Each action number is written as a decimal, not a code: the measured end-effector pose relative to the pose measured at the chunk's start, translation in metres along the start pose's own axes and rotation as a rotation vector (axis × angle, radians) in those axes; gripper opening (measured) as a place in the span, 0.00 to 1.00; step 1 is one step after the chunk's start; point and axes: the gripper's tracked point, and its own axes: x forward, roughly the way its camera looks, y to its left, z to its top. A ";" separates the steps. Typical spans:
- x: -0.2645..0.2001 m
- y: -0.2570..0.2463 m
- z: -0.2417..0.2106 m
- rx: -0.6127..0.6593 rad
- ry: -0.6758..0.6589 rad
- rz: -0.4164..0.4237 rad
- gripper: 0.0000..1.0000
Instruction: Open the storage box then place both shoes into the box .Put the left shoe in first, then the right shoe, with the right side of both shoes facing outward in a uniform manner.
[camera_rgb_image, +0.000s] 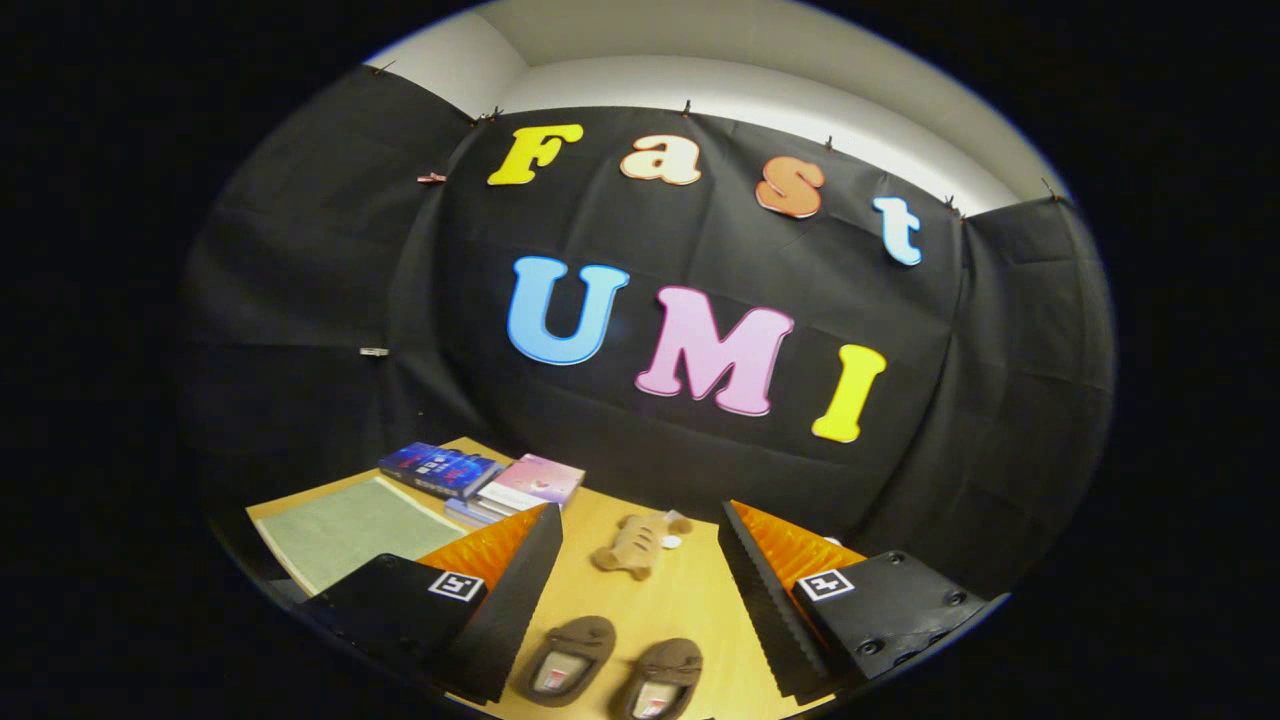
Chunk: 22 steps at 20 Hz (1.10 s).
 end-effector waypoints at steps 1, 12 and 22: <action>0.003 0.014 -0.008 0.024 0.024 0.053 0.97; -0.001 0.148 -0.074 0.570 0.263 0.664 0.98; 0.014 0.184 -0.182 1.212 0.647 0.808 0.96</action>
